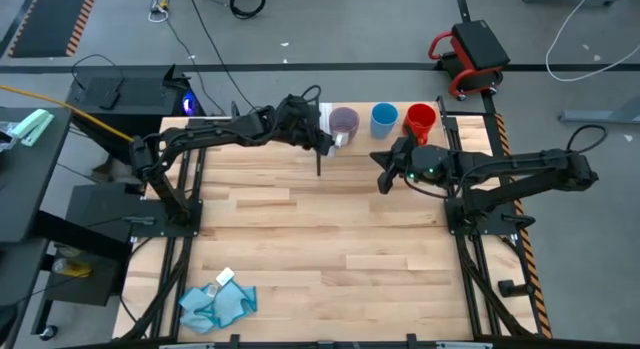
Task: Stack small to large cups/mugs on shelf
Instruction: Put the violet mug on the shelf, then return to Home Position
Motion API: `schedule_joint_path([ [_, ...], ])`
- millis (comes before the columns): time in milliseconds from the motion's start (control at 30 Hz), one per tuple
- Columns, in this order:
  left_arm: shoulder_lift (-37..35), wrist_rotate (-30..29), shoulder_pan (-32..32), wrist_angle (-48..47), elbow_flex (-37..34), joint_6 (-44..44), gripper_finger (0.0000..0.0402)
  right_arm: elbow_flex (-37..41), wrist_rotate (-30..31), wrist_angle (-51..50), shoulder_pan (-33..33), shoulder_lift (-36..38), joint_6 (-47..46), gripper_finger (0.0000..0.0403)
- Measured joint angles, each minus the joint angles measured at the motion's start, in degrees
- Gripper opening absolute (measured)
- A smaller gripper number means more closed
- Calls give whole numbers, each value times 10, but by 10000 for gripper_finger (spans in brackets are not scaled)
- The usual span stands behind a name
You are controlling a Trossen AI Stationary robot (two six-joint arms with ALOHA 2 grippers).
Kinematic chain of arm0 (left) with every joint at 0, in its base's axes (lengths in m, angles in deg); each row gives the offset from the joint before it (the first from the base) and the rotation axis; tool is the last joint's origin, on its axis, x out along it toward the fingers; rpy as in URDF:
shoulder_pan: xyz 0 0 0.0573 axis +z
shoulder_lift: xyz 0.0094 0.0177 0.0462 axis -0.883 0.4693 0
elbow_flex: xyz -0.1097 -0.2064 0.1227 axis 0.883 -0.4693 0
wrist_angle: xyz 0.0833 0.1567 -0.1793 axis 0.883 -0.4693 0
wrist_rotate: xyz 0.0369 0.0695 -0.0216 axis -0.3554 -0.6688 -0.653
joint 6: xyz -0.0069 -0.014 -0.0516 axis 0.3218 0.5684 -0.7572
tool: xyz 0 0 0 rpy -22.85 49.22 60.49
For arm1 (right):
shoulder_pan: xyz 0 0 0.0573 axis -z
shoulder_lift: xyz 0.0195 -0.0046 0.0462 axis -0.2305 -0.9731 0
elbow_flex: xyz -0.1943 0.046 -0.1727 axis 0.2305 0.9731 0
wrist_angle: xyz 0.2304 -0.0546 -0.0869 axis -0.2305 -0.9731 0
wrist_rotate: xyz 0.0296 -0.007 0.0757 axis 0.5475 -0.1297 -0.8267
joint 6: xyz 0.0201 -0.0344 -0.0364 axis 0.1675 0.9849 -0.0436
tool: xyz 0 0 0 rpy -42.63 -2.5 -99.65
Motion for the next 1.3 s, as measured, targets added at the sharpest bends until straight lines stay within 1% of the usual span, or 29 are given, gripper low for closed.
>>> schedule_joint_path([
  [133,0,0,-4,16,0,-3,20,0,0,0,3,0,0,1],
  [367,0,6,-15,15,0,-4,14,0,0,-1,2,0,0,0],
  [533,0,6,-19,16,0,-7,17,0,0,-1,3,0,-1,0],
  [900,31,10,-19,28,0,-19,19,0,0,-3,3,0,-10,0],
  [1200,23,12,-7,42,1,-17,27,0,0,-9,3,0,-20,0],
  [1300,23,27,-4,39,0,-17,26,0,0,-10,3,0,-20,0],
])
